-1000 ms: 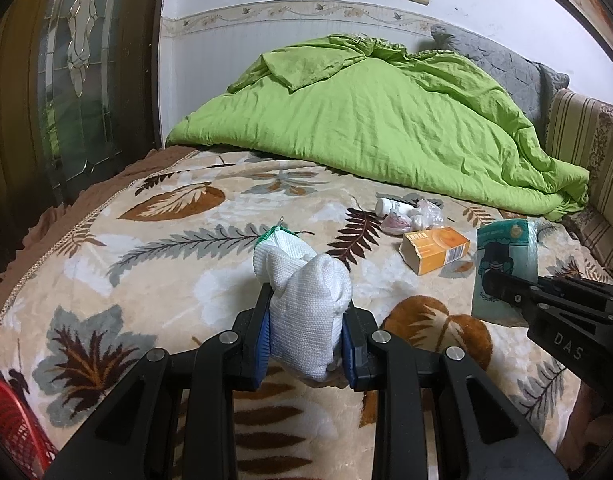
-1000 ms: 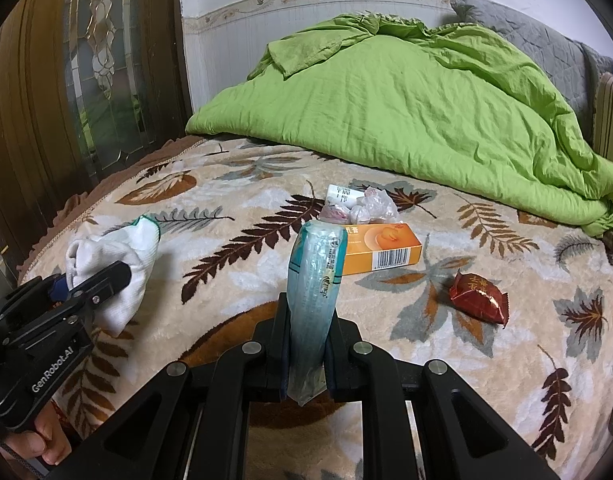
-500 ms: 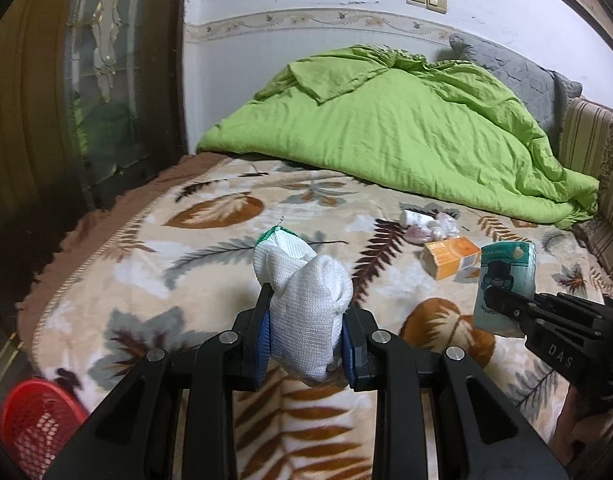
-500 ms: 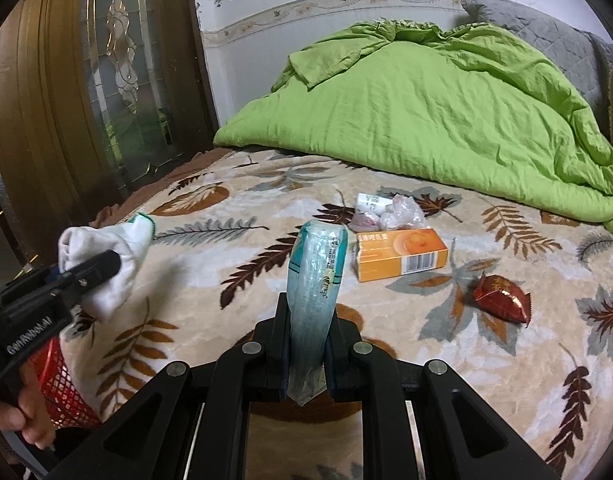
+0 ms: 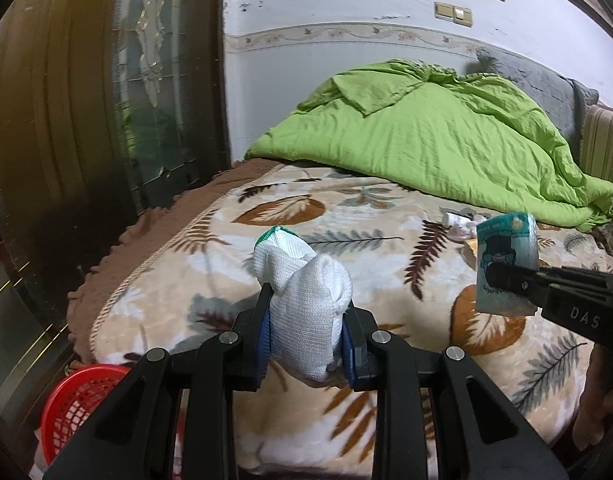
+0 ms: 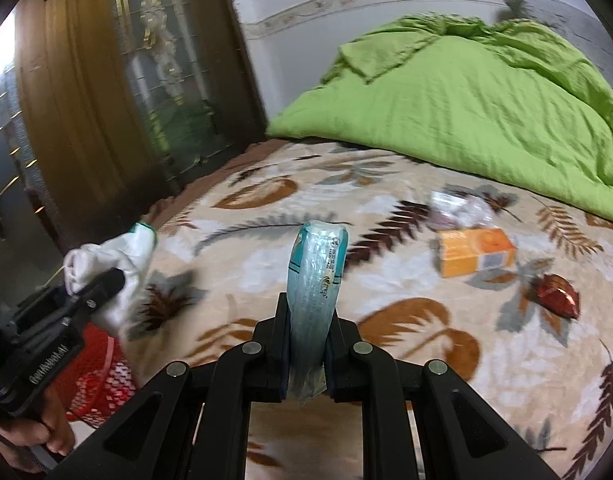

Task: Collect trash
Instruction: 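Carry the cloth and packet with both tools toward the red basket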

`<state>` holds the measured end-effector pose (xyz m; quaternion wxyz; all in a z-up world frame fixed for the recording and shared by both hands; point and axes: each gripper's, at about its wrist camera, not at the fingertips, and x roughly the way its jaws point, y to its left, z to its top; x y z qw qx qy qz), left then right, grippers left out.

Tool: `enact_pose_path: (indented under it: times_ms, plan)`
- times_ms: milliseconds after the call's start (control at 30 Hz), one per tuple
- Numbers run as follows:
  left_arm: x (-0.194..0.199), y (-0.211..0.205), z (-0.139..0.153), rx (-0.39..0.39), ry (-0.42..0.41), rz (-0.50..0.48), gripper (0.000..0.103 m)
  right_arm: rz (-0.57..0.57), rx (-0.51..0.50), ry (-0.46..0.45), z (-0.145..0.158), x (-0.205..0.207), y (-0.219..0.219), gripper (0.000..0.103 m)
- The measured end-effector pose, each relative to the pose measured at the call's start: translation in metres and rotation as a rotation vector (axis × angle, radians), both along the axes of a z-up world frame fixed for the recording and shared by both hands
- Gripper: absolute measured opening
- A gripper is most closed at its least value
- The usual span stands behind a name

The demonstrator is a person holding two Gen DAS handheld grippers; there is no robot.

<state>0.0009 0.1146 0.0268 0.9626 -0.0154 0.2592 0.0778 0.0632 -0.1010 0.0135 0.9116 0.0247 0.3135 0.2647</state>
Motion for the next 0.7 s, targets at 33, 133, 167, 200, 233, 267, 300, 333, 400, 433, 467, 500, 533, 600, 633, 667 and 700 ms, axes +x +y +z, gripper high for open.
enact_pose_path:
  times_ms: [33,133,167,200,233,267,300,333,400,433,467,500,533,600,633,667,700]
  plan:
    - [-0.003,0.004,0.000,-0.004,0.000,0.006,0.027,0.015,0.000,-0.001,0.002,-0.002,0.006,0.014]
    - [-0.013,0.018,-0.004,-0.016,0.003,0.029,0.027,0.066,-0.005,-0.001,0.008,-0.009,0.027,0.014]
    - [-0.017,0.025,-0.005,-0.021,0.005,0.041,0.027,0.079,-0.009,0.000,0.008,-0.011,0.034,0.014]
    - [-0.020,0.029,-0.006,-0.026,0.006,0.049,0.027,0.091,-0.012,0.001,0.008,-0.014,0.039,0.014]
    - [-0.023,0.035,-0.007,-0.030,0.008,0.058,0.027,0.104,-0.016,0.003,0.008,-0.016,0.044,0.014]
    - [-0.026,0.039,-0.008,-0.033,0.010,0.068,0.027,0.118,-0.021,0.005,0.009,-0.018,0.050,0.014]
    - [-0.030,0.045,-0.010,-0.037,0.012,0.080,0.027,0.132,-0.026,0.007,0.009,-0.021,0.056,0.014]
    - [-0.034,0.052,-0.011,-0.045,0.012,0.093,0.027,0.143,-0.029,0.008,0.009,-0.023,0.061,0.014]
    - [-0.041,0.063,-0.013,-0.052,0.014,0.115,0.027,0.176,-0.037,0.017,0.009,-0.027,0.074,0.014]
    - [-0.044,0.068,-0.014,-0.054,0.017,0.128,0.027,0.191,-0.040,0.021,0.009,-0.029,0.079,0.014]
    - [-0.047,0.074,-0.016,-0.057,0.020,0.140,0.027,0.210,-0.046,0.022,0.010,-0.033,0.087,0.014]
    - [-0.052,0.081,-0.017,-0.063,0.024,0.157,0.027,0.224,-0.051,0.021,0.011,-0.035,0.093,0.014]
    - [-0.055,0.086,-0.018,-0.067,0.027,0.169,0.027,0.239,-0.059,0.018,0.012,-0.038,0.100,0.014]
    - [-0.063,0.098,-0.022,-0.074,0.034,0.201,0.027,0.273,-0.078,0.006,0.013,-0.047,0.115,0.014]
    - [-0.066,0.103,-0.023,-0.076,0.035,0.213,0.027,0.288,-0.084,0.004,0.014,-0.050,0.122,0.014]
    - [-0.069,0.108,-0.025,-0.076,0.037,0.225,0.027,0.302,-0.089,0.004,0.014,-0.052,0.128,0.014]
    - [-0.074,0.113,-0.026,-0.075,0.041,0.240,0.027,0.318,-0.094,0.003,0.014,-0.056,0.135,0.014]
